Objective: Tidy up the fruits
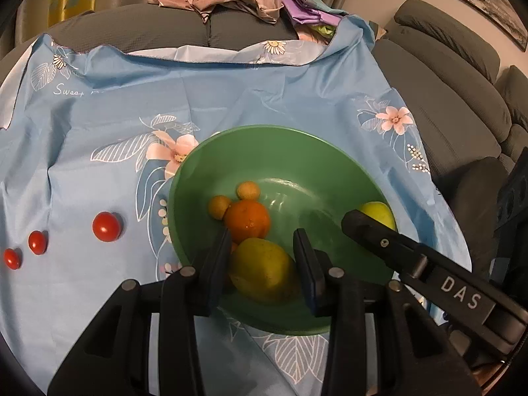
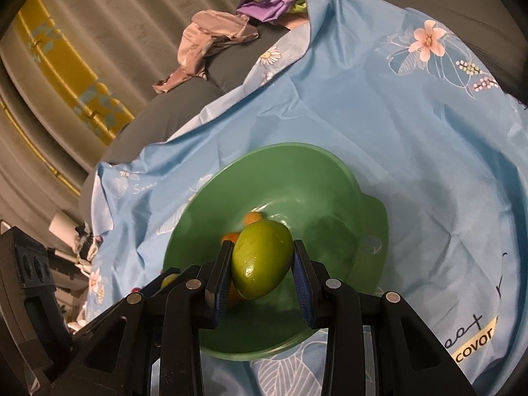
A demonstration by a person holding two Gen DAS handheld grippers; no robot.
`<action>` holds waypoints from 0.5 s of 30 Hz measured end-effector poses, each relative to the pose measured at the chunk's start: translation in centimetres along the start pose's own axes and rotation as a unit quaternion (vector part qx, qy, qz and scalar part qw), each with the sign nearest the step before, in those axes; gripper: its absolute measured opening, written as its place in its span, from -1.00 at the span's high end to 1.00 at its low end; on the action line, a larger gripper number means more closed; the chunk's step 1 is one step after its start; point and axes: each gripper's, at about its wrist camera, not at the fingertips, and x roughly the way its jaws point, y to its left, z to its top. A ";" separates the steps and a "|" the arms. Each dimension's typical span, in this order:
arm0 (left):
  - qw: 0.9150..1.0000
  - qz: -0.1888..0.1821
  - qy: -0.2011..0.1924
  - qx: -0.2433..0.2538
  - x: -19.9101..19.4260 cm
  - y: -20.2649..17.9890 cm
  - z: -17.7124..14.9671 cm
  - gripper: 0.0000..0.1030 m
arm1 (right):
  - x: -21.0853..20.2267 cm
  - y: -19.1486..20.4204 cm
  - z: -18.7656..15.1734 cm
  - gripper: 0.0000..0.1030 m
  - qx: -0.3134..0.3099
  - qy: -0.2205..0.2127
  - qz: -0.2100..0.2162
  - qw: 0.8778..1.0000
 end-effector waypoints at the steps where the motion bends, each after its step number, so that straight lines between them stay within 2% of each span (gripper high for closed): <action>1: 1.000 0.000 0.000 0.000 0.0 0.0 0.0 0.25 | 0.1 0.0 0.0 0.29 0.001 0.001 -0.003 1.000; 9: 1.000 -0.003 0.010 0.002 0.5 0.0 -0.2 0.27 | 0.4 -0.1 -0.2 0.29 0.003 0.010 -0.018 1.000; 12: 1.000 -0.007 -0.003 -0.001 -0.3 0.0 0.0 0.23 | 0.1 0.1 -0.2 0.29 0.005 0.006 -0.020 1.000; 13: 1.000 -0.005 -0.007 -0.001 -0.7 0.1 0.0 0.18 | 0.0 0.1 -0.1 0.28 0.004 0.003 -0.016 1.000; 15: 1.000 -0.001 -0.019 -0.002 -1.8 0.5 -0.1 0.02 | -0.2 0.2 -0.2 0.15 0.005 -0.002 -0.010 1.000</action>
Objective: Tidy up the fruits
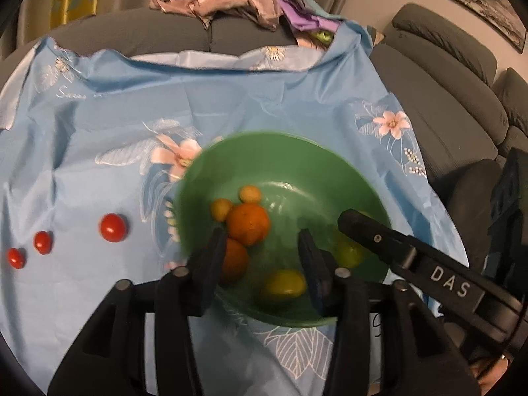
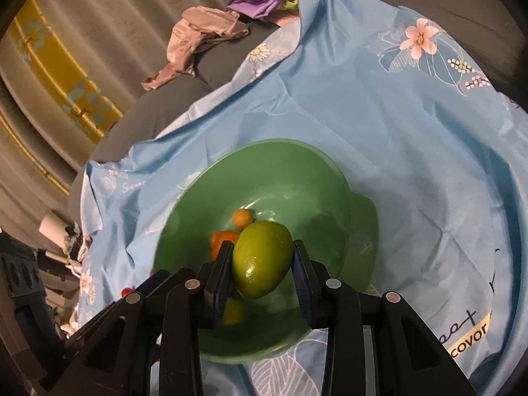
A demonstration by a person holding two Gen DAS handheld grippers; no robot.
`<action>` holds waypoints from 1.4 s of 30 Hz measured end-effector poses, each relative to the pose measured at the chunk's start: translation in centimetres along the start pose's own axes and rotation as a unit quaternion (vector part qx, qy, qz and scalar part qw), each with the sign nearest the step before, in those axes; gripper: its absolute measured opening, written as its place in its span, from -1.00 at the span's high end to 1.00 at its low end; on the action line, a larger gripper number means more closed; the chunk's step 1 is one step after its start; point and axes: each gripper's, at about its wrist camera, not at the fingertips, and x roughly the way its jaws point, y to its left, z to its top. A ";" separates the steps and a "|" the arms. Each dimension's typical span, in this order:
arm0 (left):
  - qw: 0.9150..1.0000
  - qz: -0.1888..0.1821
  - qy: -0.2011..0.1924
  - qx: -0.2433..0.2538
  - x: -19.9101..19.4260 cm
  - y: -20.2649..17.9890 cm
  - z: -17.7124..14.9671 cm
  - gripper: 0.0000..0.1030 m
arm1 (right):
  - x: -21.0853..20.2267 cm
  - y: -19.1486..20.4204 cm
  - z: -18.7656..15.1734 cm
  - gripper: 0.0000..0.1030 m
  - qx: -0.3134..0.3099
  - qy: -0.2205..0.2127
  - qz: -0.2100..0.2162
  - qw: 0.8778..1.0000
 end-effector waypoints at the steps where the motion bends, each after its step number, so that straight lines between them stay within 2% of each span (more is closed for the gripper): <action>1: 1.000 0.001 -0.006 -0.003 -0.6 0.3 0.0 -0.16 | -0.3 0.1 0.0 0.10 -0.002 -0.005 0.006 1.000; 2: 1.000 0.003 -0.013 -0.012 -1.5 1.0 0.0 -0.28 | -0.5 0.2 0.0 0.10 -0.004 -0.009 0.010 1.000; 5: 0.998 0.010 -0.040 -0.046 -4.4 3.5 0.0 -0.32 | -1.1 0.8 -0.1 0.08 -0.011 -0.018 0.019 1.000; 7: 0.995 0.029 -0.056 -0.071 -6.3 5.4 -0.1 -0.38 | -1.3 1.3 -0.1 0.08 -0.017 -0.020 0.029 0.999; 11: 0.985 0.089 -0.085 -0.123 -10.0 10.5 -1.2 -0.46 | -1.3 2.8 -0.3 0.07 -0.036 -0.017 0.048 0.998; 13: 0.973 0.138 -0.099 -0.155 -10.7 12.9 -2.1 -0.45 | -1.1 4.0 -0.5 0.06 -0.054 -0.012 0.063 0.996; 14: 0.966 0.170 -0.093 -0.169 -10.6 14.0 -2.6 -0.42 | -1.1 4.5 -0.7 0.06 -0.059 -0.011 0.070 0.996; 16: 0.962 0.198 -0.075 -0.173 -9.9 15.5 -3.2 -0.42 | -0.8 5.5 -1.0 0.06 -0.068 -0.002 0.083 0.994; 20: 0.961 0.180 -0.057 -0.203 -8.8 18.2 -3.5 -0.32 | -0.1 8.2 -2.3 0.06 -0.108 0.026 0.115 0.987; 24: 0.959 0.186 -0.052 -0.206 -8.6 19.6 -3.7 -0.30 | 1.6 11.0 -4.2 0.06 -0.145 0.069 0.134 0.978; 29: 0.956 0.187 -0.028 -0.224 -7.4 21.9 -3.9 0.11 | 3.8 13.6 -6.8 0.06 -0.185 0.125 0.145 0.964; 31: 0.955 0.184 -0.020 -0.230 -6.8 22.7 -4.0 0.19 | 4.7 14.2 -7.7 0.06 -0.193 0.147 0.148 0.959; 37: 0.948 0.204 0.004 -0.244 -5.1 24.4 -3.8 0.25 | 6.8 15.3 -10.1 0.06 -0.233 0.190 0.118 0.946; 42: 0.943 0.205 0.021 -0.261 -3.9 25.5 -3.8 0.26 | 7.6 15.4 -11.5 0.06 -0.267 0.202 0.089 0.938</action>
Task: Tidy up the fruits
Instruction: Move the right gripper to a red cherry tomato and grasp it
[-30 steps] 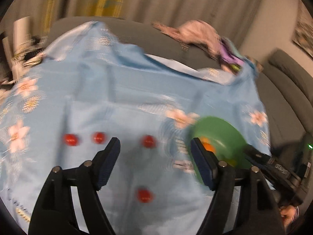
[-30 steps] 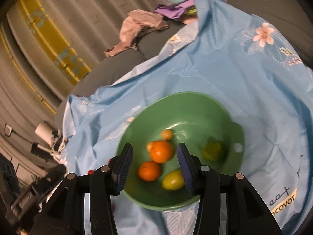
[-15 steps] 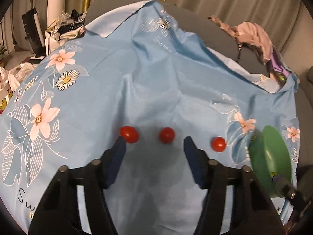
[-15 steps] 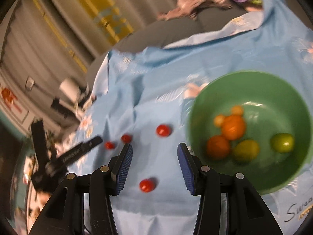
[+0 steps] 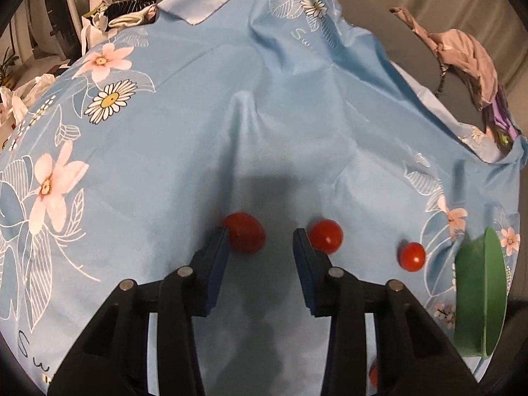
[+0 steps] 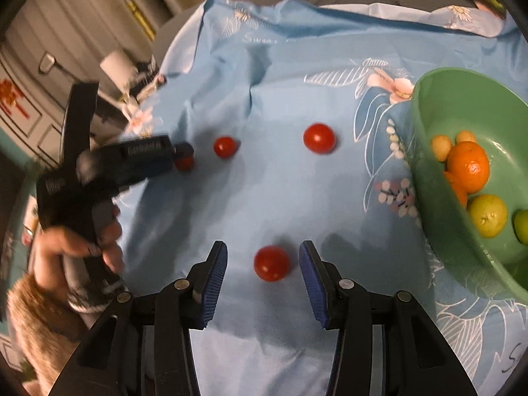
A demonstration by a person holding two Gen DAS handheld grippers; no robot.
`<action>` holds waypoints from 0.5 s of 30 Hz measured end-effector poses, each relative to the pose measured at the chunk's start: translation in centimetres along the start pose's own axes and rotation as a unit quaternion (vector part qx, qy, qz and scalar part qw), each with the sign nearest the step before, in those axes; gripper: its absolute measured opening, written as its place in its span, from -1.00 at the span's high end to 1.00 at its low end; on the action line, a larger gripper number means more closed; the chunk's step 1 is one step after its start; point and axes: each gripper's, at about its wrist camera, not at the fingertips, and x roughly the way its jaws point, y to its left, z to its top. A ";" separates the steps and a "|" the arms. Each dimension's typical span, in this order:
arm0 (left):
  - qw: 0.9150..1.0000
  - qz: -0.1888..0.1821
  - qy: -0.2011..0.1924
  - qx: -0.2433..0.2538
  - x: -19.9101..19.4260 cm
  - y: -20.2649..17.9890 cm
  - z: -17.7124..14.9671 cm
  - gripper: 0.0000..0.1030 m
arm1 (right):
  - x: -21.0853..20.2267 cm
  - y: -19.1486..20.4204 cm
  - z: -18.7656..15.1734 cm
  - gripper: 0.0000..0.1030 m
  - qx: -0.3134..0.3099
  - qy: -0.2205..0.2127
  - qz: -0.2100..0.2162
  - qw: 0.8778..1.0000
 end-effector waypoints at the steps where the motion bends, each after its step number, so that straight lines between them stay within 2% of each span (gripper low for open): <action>1: 1.000 0.005 0.002 -0.002 0.2 0.1 0.0 0.29 | 0.2 0.1 -0.1 0.08 -0.004 0.003 -0.002 1.000; 3: 1.000 0.013 0.011 -0.013 0.8 0.1 -0.1 0.31 | 0.5 0.2 -0.3 0.16 -0.012 0.011 -0.008 1.000; 6: 1.000 0.020 0.001 -0.014 1.0 -0.2 0.1 0.33 | 1.1 0.5 -0.6 0.18 -0.025 0.020 -0.022 0.999; 10: 0.999 0.041 -0.010 -0.006 1.5 -0.6 0.1 0.52 | 1.7 0.3 -0.8 0.24 -0.028 0.028 -0.037 0.999; 15: 0.999 0.043 -0.012 0.000 1.6 -0.5 0.0 0.53 | 2.2 0.1 -0.6 0.36 -0.028 0.024 -0.047 0.998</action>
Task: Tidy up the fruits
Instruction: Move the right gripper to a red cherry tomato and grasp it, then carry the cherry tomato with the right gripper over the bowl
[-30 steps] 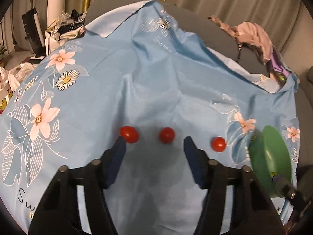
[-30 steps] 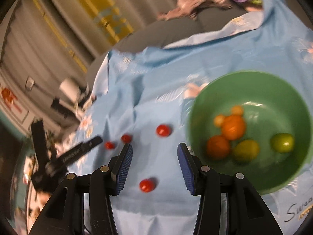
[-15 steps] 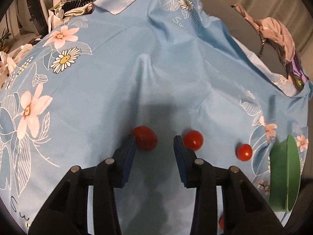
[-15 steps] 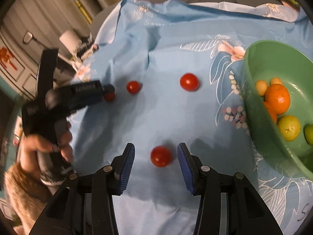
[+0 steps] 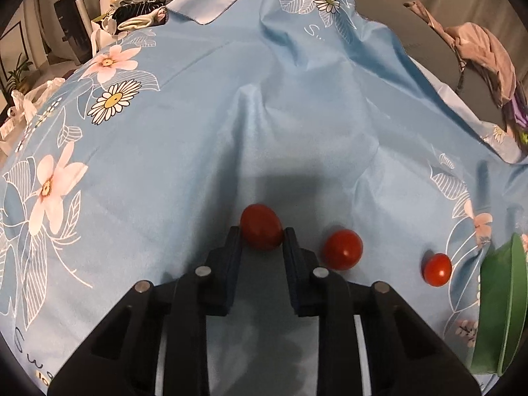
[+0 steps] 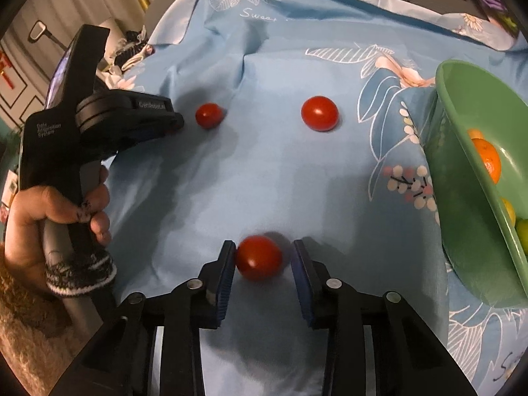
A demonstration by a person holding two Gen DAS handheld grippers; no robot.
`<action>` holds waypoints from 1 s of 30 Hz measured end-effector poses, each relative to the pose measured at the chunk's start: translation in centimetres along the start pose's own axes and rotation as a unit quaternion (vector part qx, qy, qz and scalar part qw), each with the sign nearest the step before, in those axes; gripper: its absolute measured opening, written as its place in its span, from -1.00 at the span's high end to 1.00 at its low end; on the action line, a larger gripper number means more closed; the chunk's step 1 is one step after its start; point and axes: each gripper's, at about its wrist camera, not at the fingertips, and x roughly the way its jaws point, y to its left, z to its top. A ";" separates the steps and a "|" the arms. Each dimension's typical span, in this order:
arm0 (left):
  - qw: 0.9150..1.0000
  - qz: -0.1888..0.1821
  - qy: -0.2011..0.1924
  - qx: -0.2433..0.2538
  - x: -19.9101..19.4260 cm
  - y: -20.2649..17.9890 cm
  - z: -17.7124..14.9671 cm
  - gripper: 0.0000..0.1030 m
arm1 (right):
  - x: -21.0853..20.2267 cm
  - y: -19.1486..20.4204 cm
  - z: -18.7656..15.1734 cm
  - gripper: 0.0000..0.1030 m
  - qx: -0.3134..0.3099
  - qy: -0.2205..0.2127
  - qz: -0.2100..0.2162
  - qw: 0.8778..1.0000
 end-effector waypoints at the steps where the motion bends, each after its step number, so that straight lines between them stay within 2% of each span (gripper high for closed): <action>1: 1.000 0.000 0.002 -0.001 -0.1 0.1 0.0 0.53 | 0.1 0.1 0.0 0.43 -0.001 -0.001 0.000 1.000; 7: 1.000 -0.011 0.004 0.001 -1.3 -0.4 -1.0 0.54 | -0.1 0.1 0.2 0.43 0.004 -0.007 0.002 1.000; 18: 0.997 -0.047 -0.060 0.034 -7.4 -2.6 -3.7 0.53 | -3.1 -1.5 1.5 0.43 0.057 -0.066 0.045 0.995; 23: 0.992 -0.081 -0.087 0.045 -9.5 -3.8 -4.2 0.53 | -3.9 -2.2 1.6 0.43 0.074 -0.085 0.048 0.992; 30: 0.989 -0.093 -0.096 0.066 -10.8 -5.1 -4.7 0.53 | -4.7 -3.2 1.3 0.43 0.095 -0.097 0.040 0.990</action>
